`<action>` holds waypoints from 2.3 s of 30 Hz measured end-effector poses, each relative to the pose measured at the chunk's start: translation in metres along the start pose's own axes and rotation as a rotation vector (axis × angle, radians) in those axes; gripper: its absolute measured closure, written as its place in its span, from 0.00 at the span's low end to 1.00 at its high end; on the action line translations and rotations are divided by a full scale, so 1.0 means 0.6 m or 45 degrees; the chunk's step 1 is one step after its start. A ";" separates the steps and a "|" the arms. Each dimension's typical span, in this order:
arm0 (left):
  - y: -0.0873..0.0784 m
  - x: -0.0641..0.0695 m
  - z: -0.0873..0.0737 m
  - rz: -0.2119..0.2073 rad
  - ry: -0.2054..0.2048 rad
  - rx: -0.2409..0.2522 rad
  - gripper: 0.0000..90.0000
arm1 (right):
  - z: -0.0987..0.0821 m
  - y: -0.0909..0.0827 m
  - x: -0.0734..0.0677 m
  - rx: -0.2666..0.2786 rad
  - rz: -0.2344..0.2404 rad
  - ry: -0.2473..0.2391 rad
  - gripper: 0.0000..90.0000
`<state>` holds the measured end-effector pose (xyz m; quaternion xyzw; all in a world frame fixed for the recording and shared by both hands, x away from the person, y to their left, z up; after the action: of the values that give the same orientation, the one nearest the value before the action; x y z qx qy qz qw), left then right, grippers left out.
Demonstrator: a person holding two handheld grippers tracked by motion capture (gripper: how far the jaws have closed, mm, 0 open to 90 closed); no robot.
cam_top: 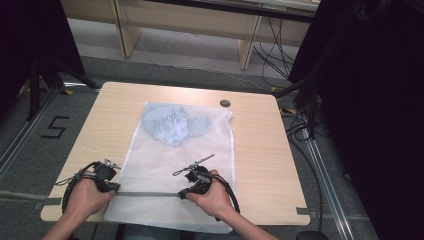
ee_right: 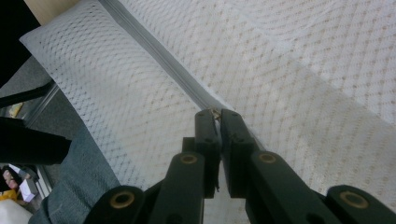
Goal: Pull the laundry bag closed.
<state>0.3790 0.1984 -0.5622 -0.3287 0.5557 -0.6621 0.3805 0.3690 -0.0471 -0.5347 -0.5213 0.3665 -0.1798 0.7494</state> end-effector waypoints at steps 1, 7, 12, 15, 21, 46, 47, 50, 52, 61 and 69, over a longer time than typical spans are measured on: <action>0.000 0.000 0.000 0.000 0.000 0.000 1.00 | 0.000 0.000 0.000 0.000 0.000 0.000 0.97; 0.001 0.001 0.001 0.002 -0.019 0.011 1.00 | -0.007 -0.004 0.010 0.005 -0.020 -0.017 0.97; 0.000 0.000 0.000 0.002 -0.006 0.001 1.00 | -0.014 -0.008 0.012 0.011 -0.011 0.006 0.97; 0.001 0.001 0.002 0.005 -0.027 0.016 1.00 | -0.017 -0.009 0.016 0.011 -0.020 0.007 0.97; 0.000 0.000 0.000 -0.001 -0.007 0.003 1.00 | -0.021 -0.012 0.019 0.017 -0.024 0.014 0.97; 0.000 0.000 0.000 -0.002 -0.008 0.005 1.00 | -0.041 -0.028 0.035 0.014 -0.025 0.052 0.97; 0.000 0.000 0.000 0.003 -0.012 0.000 1.00 | -0.043 -0.029 0.037 0.013 -0.027 0.048 0.97; -0.001 0.000 -0.001 0.004 -0.011 -0.003 1.00 | -0.044 -0.029 0.040 0.019 -0.031 0.046 0.97; -0.001 0.000 -0.001 0.003 -0.012 -0.003 1.00 | -0.048 -0.031 0.041 0.000 -0.026 0.067 0.97; -0.001 0.000 -0.001 0.003 -0.011 -0.006 1.00 | -0.060 -0.040 0.052 -0.009 -0.028 0.105 0.97; 0.000 0.000 0.000 -0.002 -0.005 0.003 1.00 | -0.070 -0.046 0.063 0.009 -0.030 0.106 0.97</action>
<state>0.3792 0.1983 -0.5622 -0.3299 0.5539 -0.6624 0.3816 0.3666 -0.1098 -0.5310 -0.5150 0.3906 -0.2113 0.7332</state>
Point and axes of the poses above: each handheld gripper's, and its own axes: y roughly forward along the jaws, z roughly out of its top, x roughly to its right, the point moved 8 cm from there along y, roughly forward along the jaws, and after that the axes turned 15 degrees about -x, right-handed, at the moved point
